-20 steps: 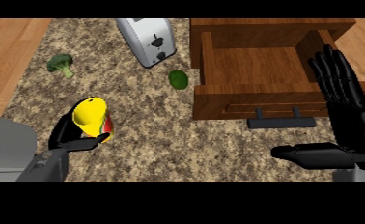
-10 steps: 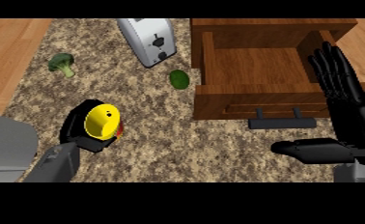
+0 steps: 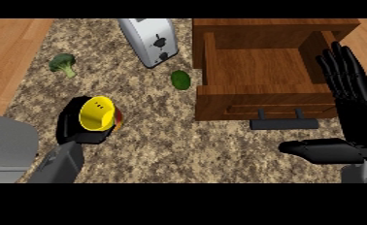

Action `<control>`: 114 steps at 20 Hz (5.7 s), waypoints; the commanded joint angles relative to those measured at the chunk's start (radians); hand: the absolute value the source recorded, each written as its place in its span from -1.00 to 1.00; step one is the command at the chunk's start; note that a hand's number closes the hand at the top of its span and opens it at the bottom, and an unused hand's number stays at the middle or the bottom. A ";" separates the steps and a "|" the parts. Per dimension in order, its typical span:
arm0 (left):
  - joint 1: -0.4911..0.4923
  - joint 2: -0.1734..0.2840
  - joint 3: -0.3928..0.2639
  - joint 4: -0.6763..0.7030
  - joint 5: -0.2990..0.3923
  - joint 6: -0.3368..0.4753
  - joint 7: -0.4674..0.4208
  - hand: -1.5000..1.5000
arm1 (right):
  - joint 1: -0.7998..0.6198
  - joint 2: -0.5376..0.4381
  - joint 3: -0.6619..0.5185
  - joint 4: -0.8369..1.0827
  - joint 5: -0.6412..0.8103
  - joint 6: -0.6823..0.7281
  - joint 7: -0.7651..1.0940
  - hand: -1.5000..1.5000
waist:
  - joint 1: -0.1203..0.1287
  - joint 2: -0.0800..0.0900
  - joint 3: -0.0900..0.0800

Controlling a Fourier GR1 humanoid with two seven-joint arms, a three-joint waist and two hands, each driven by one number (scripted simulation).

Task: Pick up the cup, place it into the drawer and close the drawer

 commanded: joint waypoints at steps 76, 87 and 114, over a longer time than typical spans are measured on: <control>-0.777 -0.207 -1.034 -0.131 0.453 0.879 0.626 -1.00 | -0.022 -0.004 -0.062 0.051 -0.156 0.106 -0.033 -1.00 | -0.044 0.007 0.004; -0.803 -0.192 -0.947 -0.220 0.518 0.891 0.610 -1.00 | 0.018 -0.161 -0.041 -0.058 -0.122 0.264 0.013 1.00 | 0.009 -0.007 0.003; -0.275 0.250 -0.769 -0.845 0.552 0.743 0.758 -1.00 | -0.113 -0.153 0.339 0.340 0.780 -0.023 -0.122 1.00 | 0.074 -0.003 0.003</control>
